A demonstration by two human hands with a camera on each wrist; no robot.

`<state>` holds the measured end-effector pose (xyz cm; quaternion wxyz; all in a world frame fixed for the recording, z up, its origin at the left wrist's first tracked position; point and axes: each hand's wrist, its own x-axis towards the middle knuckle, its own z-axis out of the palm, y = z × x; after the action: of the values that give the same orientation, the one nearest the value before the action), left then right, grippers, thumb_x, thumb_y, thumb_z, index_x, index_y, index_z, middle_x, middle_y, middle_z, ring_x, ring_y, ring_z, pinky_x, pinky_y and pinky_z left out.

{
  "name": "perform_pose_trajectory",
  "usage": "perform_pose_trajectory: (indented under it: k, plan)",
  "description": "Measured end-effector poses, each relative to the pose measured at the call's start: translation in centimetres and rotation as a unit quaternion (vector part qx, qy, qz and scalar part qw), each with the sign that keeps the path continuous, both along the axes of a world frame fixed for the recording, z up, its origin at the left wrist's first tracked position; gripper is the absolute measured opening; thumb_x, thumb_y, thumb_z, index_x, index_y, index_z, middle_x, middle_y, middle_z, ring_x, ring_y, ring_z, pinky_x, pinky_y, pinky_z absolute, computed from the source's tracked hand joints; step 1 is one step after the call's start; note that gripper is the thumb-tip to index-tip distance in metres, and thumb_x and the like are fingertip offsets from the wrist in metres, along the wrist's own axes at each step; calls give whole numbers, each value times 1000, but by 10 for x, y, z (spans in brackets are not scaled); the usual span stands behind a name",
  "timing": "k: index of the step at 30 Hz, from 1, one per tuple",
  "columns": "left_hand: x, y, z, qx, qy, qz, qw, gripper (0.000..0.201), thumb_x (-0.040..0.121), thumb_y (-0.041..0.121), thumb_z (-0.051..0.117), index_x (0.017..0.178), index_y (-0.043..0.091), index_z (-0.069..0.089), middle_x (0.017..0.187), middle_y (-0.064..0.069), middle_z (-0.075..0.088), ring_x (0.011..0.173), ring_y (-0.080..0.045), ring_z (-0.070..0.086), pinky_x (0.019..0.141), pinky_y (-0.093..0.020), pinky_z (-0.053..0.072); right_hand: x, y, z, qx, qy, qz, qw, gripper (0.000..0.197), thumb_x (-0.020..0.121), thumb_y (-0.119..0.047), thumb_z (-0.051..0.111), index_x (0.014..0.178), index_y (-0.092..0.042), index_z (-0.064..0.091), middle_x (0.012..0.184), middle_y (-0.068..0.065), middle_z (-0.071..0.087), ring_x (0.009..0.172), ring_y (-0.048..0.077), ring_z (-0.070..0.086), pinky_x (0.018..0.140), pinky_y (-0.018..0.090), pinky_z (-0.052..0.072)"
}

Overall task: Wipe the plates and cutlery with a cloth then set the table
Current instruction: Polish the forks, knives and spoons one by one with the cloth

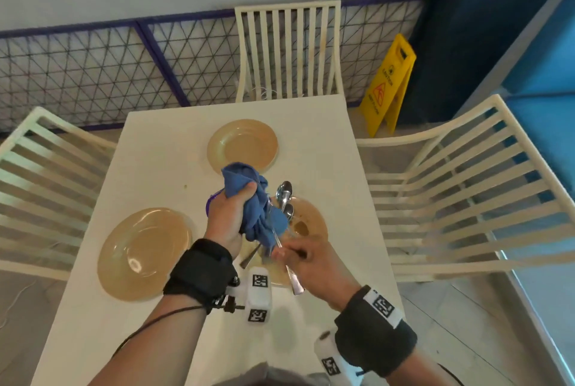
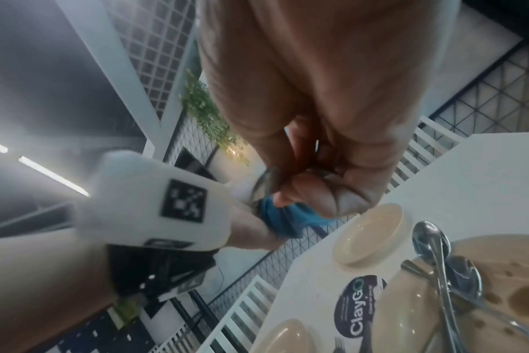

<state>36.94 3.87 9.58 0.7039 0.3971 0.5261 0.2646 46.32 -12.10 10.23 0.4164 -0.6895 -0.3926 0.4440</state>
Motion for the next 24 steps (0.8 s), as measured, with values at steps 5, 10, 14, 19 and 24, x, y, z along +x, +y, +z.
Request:
perform_pose_trajectory:
  k: [5,10,14,19,24]
  plan:
    - [26,-38,7,-35,-4,-47,998,20,95,14,69,111,3,69,93,-16,77,78,-28,75,67,-38,61,22,7,4,7,26,-55,998,36,99,-9,58,63,-5,63,54,-13,50,51,-1,42,59,15,35]
    - [34,-25,10,22,14,23,999,25,92,18,73,103,-4,67,79,-18,72,57,-25,66,56,-32,54,18,-5,6,7,24,-42,999,25,100,-15,59,81,-9,75,52,-14,49,50,2,37,55,19,32]
    - [30,-48,6,-13,7,-8,1000,22,94,17,70,108,1,70,94,-16,77,78,-29,75,68,-39,63,22,0,4,18,40,-53,998,31,98,-11,59,75,8,64,60,-3,49,54,2,40,60,20,35]
    - [24,-23,16,32,23,34,999,17,88,21,77,90,5,71,77,-11,75,63,-23,73,60,-35,60,22,-15,9,18,54,-53,997,28,99,-18,60,78,-25,77,71,1,66,65,5,52,66,22,43]
    - [20,-38,16,-45,-11,2,999,36,87,25,76,112,1,68,104,-17,76,84,-27,75,70,-37,59,24,6,7,11,9,-59,998,26,96,-13,60,74,-1,70,66,7,58,60,12,46,61,30,41]
